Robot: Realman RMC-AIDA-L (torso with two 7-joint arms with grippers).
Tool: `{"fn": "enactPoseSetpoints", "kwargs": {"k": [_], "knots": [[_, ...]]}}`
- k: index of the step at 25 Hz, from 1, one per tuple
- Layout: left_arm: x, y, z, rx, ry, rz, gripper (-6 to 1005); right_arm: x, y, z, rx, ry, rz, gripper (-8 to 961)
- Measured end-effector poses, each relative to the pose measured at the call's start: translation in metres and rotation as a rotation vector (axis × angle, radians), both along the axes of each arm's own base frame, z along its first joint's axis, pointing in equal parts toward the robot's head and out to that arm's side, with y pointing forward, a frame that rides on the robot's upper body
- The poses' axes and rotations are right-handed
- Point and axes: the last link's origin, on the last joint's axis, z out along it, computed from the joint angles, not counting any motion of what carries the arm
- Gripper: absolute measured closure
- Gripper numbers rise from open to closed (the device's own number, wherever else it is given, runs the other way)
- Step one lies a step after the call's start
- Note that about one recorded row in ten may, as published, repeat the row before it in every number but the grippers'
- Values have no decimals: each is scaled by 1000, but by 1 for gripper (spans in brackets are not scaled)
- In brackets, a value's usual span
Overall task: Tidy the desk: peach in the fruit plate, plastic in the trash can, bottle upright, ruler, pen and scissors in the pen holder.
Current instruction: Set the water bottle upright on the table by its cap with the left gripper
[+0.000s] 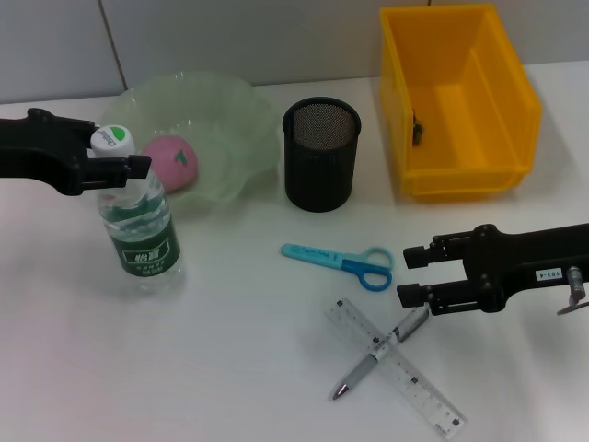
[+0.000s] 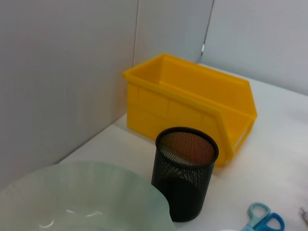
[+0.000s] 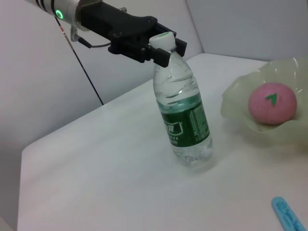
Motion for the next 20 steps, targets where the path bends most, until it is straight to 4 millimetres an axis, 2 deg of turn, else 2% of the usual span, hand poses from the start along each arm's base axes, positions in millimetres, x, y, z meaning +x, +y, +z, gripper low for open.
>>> {"fn": "enactPoseSetpoints", "kwargs": {"k": [20], "knots": [[-25,-2,-6,106,-16,13,549,-4,3,0,-1,0,10,289]]}}
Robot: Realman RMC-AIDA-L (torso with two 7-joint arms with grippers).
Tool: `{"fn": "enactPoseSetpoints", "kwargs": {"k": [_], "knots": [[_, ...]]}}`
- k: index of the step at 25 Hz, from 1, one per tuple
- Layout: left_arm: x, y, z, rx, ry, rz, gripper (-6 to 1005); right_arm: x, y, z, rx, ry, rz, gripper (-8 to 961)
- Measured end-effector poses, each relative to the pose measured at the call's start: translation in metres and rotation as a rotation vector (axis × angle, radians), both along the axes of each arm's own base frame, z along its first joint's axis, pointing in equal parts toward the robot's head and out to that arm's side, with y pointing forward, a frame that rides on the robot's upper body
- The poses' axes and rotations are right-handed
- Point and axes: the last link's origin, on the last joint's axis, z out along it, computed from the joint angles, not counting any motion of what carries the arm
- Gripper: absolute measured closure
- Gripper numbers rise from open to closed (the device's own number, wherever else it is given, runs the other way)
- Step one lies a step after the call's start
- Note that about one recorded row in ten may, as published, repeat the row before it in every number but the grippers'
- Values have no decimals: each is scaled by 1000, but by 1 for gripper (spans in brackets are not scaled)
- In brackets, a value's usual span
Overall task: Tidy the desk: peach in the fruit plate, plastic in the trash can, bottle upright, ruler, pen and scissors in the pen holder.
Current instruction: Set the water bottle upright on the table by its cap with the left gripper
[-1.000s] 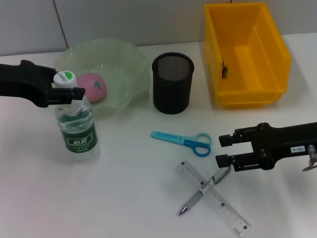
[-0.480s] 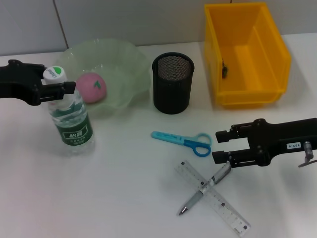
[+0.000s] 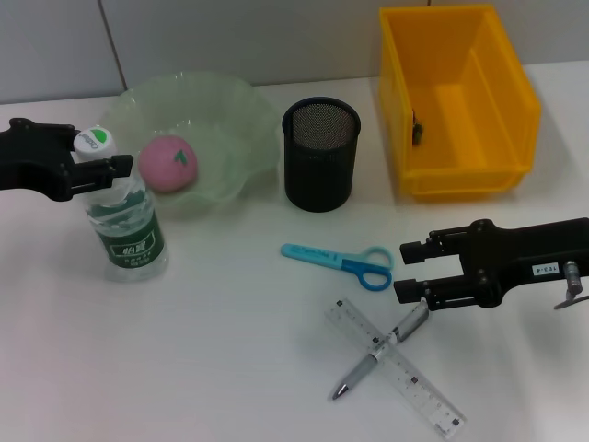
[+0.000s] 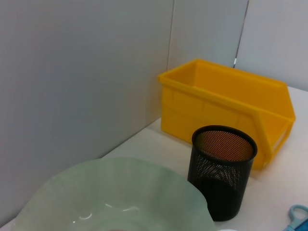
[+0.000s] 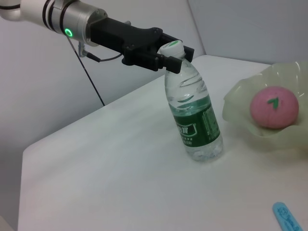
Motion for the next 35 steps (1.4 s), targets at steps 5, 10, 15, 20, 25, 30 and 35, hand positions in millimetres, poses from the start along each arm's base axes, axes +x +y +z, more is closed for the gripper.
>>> {"fn": "enactPoseSetpoints", "kwargs": {"k": [5,10,15,20,25,30,35], "knots": [[-3,-1,1,21,-8,-6,549,0,0,1,-2,0,-1,288],[-5,-1,2,34,-9,-10,549,0,1,1,-2,0,0,288],[-5,0,3,44,-10,-10,549,-1,1,2,-2,-1,2,288],[-7,1,1,48,-8,-9,549,-3,2,1,-6,2,7,288],[-6,2,1,50,-4,-12,549,-4,2,1,-7,3,9,288],[-6,2,0,50,-2,-14,549,-4,3,0,-8,4,9,288],[-6,2,0,49,1,-15,549,-6,4,0,-9,5,14,288]]}}
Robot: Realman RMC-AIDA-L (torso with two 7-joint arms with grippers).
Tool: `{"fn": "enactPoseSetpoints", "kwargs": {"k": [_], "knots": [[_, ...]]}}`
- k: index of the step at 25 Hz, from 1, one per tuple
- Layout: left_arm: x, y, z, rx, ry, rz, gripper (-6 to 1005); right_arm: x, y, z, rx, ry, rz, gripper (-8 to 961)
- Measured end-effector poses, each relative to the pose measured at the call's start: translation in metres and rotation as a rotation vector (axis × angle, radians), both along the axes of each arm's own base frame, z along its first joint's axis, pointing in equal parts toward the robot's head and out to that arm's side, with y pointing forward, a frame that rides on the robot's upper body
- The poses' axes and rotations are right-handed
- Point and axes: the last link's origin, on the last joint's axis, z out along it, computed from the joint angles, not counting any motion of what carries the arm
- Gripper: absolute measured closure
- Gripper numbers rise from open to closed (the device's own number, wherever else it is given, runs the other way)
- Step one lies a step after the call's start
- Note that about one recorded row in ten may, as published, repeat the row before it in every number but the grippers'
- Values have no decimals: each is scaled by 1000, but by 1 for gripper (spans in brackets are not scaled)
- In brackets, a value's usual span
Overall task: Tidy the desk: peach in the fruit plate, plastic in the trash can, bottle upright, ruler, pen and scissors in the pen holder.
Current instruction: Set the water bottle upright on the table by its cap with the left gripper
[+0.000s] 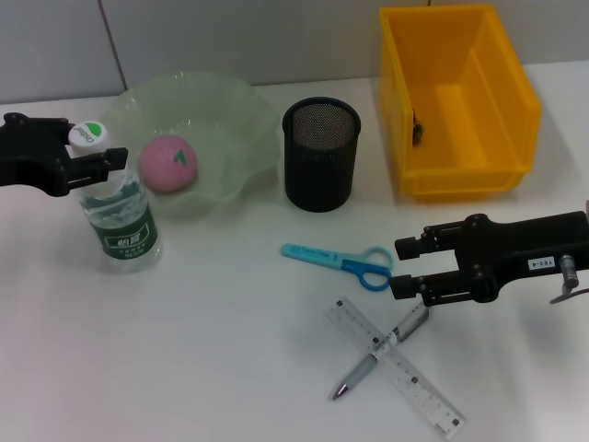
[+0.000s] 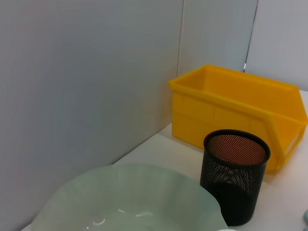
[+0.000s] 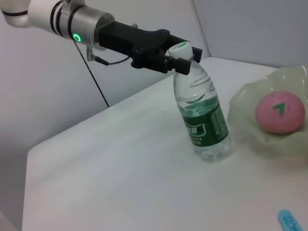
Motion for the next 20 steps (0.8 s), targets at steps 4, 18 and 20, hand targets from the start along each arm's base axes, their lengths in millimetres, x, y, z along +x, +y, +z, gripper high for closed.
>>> {"fn": "enactPoseSetpoints", "kwargs": {"k": [4,18,20], "knots": [[-1,-1,0,-1,0,2,549,-1,1,0,-1,1,2,289],[-1,-1,0,3,1,2,549,-2,1,-1,-4,3,-1,289],[-2,-1,0,3,2,1,549,-2,1,-1,-5,4,-3,289]]}}
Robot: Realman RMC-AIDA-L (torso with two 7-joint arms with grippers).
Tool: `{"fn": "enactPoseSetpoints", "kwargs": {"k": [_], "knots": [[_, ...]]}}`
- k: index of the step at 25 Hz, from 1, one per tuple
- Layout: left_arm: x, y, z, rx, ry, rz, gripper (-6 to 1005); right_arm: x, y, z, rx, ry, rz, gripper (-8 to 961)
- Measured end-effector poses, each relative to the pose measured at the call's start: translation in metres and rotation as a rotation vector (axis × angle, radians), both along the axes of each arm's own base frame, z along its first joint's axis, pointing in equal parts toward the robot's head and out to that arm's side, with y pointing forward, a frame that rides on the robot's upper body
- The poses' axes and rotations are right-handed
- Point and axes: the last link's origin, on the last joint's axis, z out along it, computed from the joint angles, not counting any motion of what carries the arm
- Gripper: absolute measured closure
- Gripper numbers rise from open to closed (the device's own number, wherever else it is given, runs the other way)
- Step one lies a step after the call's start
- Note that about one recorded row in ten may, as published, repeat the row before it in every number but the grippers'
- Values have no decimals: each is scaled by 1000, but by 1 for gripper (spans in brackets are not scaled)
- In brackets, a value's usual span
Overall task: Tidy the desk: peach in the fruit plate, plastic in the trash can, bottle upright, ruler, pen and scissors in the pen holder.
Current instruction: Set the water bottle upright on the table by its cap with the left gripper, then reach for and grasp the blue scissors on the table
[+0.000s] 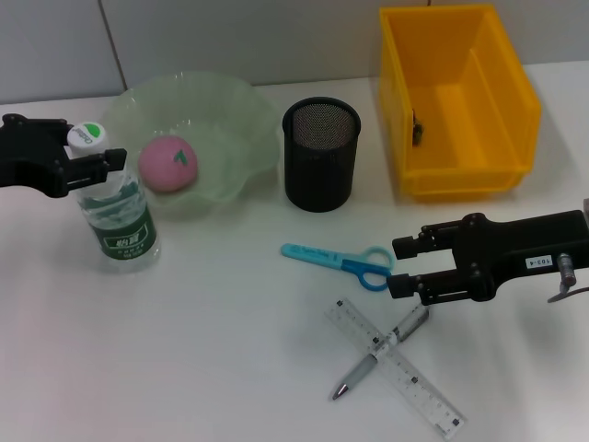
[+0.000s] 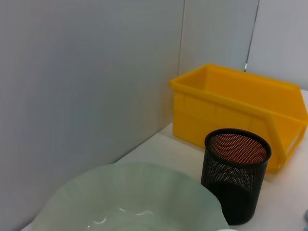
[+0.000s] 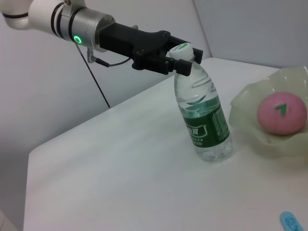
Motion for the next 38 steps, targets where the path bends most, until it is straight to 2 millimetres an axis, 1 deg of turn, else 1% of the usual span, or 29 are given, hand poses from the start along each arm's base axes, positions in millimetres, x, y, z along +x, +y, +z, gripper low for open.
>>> {"fn": "enactPoseSetpoints", "kwargs": {"k": [7,27,33,38], "knots": [[-1,-1,-3,-6,4,-8,537,0,0,0,-3,1,-2,289],[-1,-1,-3,-4,4,-10,489,-1,-1,-1,-17,-1,-7,288],[-1,0,-1,4,2,-11,296,-1,-1,-1,-18,1,-7,288],[1,-2,4,16,-39,-20,181,-1,-1,-1,-17,3,-7,288]]}}
